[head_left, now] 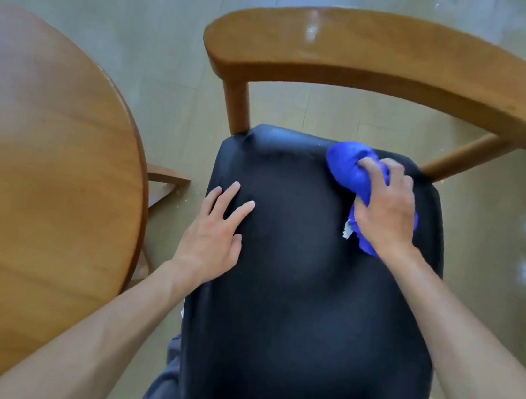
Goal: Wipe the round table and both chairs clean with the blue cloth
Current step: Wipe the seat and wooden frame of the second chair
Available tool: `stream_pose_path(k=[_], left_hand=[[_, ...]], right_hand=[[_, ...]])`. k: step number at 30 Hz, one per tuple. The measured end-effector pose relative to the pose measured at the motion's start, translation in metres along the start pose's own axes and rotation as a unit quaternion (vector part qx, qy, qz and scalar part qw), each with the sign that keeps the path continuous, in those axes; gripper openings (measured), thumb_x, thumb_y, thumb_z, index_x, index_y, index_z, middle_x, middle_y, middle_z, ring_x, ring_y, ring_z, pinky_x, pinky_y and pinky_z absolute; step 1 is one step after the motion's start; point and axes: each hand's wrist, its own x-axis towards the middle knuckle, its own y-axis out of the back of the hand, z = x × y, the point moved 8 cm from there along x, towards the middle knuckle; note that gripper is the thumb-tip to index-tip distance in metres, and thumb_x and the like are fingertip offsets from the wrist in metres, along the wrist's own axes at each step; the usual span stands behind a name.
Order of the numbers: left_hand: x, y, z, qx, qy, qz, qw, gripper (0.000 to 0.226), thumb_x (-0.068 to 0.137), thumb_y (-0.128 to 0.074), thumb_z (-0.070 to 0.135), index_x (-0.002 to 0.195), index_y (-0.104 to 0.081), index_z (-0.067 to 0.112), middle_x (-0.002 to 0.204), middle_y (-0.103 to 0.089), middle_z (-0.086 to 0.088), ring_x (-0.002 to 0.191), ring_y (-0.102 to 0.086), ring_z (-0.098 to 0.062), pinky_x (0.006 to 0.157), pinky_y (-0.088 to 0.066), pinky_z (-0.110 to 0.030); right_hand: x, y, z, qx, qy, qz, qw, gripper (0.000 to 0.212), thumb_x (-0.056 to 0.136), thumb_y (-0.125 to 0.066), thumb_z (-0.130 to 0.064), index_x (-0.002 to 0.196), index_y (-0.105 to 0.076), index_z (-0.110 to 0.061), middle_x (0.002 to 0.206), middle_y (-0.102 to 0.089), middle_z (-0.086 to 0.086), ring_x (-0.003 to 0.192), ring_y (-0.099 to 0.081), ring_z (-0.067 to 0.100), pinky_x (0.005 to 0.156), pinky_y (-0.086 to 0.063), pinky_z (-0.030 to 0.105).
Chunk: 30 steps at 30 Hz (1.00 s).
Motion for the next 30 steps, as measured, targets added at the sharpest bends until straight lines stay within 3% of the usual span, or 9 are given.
stream_pose_path(k=[3,6,9,13,15,18,22,27,30], left_hand=[[0.000,-0.002,-0.001,-0.030,0.007,-0.001,1.000,0.062,0.090,-0.052,0.015,0.146,-0.032,0.031,0.160,-0.003,0.009,0.146,0.002,-0.016,0.107,-0.033,-0.031],[0.001,0.000,0.000,-0.046,0.001,-0.010,0.999,0.066,0.088,-0.049,0.005,0.147,-0.033,0.027,0.161,-0.003,0.005,0.147,0.003,-0.018,0.116,-0.013,-0.028],[0.002,0.002,-0.001,-0.042,0.004,-0.026,0.999,0.068,0.089,-0.043,-0.001,0.149,-0.030,0.028,0.161,0.000,0.006,0.147,0.005,-0.017,0.116,-0.007,-0.026],[0.002,0.004,-0.004,-0.036,-0.008,-0.025,0.999,0.066,0.091,-0.044,0.001,0.149,-0.029,0.029,0.161,-0.001,0.007,0.147,0.004,-0.015,0.116,-0.010,-0.025],[0.001,0.003,-0.005,-0.034,-0.006,-0.017,0.999,0.066,0.091,-0.044,0.001,0.149,-0.029,0.029,0.161,-0.001,0.007,0.146,0.004,-0.014,0.115,-0.012,-0.025],[0.001,-0.002,-0.010,-0.022,0.002,-0.008,1.000,0.066,0.093,-0.042,0.005,0.149,-0.024,0.036,0.159,0.005,0.014,0.145,0.008,-0.010,0.108,-0.032,-0.027],[0.001,-0.006,-0.014,-0.009,0.016,-0.025,1.000,0.070,0.092,-0.041,0.007,0.148,-0.019,0.043,0.157,0.013,0.021,0.144,0.014,-0.007,0.094,-0.049,-0.032],[0.003,-0.005,-0.012,-0.008,0.012,-0.028,1.000,0.071,0.089,-0.044,0.006,0.148,-0.023,0.038,0.160,0.008,0.015,0.146,0.013,-0.009,0.097,-0.049,-0.039],[0.003,0.002,-0.013,0.000,0.007,-0.031,0.999,0.068,0.090,-0.046,0.010,0.147,-0.025,0.041,0.159,0.006,0.016,0.145,0.011,-0.007,0.089,-0.051,-0.036]], right_hand=[[-0.030,-0.011,-0.022,0.022,-0.079,0.020,0.996,0.055,0.072,-0.059,0.000,0.125,-0.056,-0.014,0.128,-0.048,0.016,0.089,-0.049,0.039,0.078,-0.047,0.048],[-0.151,-0.038,-0.102,0.070,0.116,-0.077,0.988,0.055,0.060,-0.059,0.003,0.112,-0.063,-0.015,0.116,-0.052,0.017,0.071,-0.051,0.033,0.063,-0.049,0.038],[-0.277,-0.055,-0.143,0.013,0.366,-0.238,0.900,0.050,0.070,-0.031,-0.002,0.108,-0.049,-0.029,0.109,-0.044,0.009,0.067,-0.043,0.023,0.060,-0.043,0.032],[-0.234,-0.051,-0.126,-0.038,0.530,-0.254,0.808,0.052,0.078,-0.019,0.000,0.110,-0.046,-0.032,0.110,-0.052,0.005,0.069,-0.041,0.023,0.060,-0.041,0.033],[-0.146,-0.034,-0.100,-0.019,0.462,-0.172,0.870,0.049,0.075,-0.038,0.004,0.108,-0.055,-0.028,0.107,-0.059,0.009,0.068,-0.046,0.027,0.058,-0.044,0.035],[-0.008,-0.006,-0.018,-0.026,0.137,-0.041,0.989,0.056,0.069,-0.059,0.007,0.119,-0.061,-0.017,0.119,-0.055,0.018,0.084,-0.052,0.038,0.072,-0.050,0.044],[0.061,-0.007,0.038,0.035,-0.270,0.024,0.962,0.056,0.082,-0.052,-0.008,0.136,-0.044,-0.021,0.129,-0.042,0.015,0.107,-0.050,0.041,0.089,-0.041,0.040],[0.050,-0.072,-0.140,0.039,-0.062,-0.032,0.997,0.062,0.078,-0.056,-0.014,0.138,-0.045,-0.023,0.129,-0.044,0.013,0.103,-0.049,0.035,0.082,-0.046,0.042],[0.043,-0.067,-0.142,0.037,0.032,-0.066,0.997,0.057,0.081,-0.055,-0.013,0.137,-0.048,-0.021,0.132,-0.045,0.014,0.097,-0.049,0.032,0.077,-0.048,0.041]])
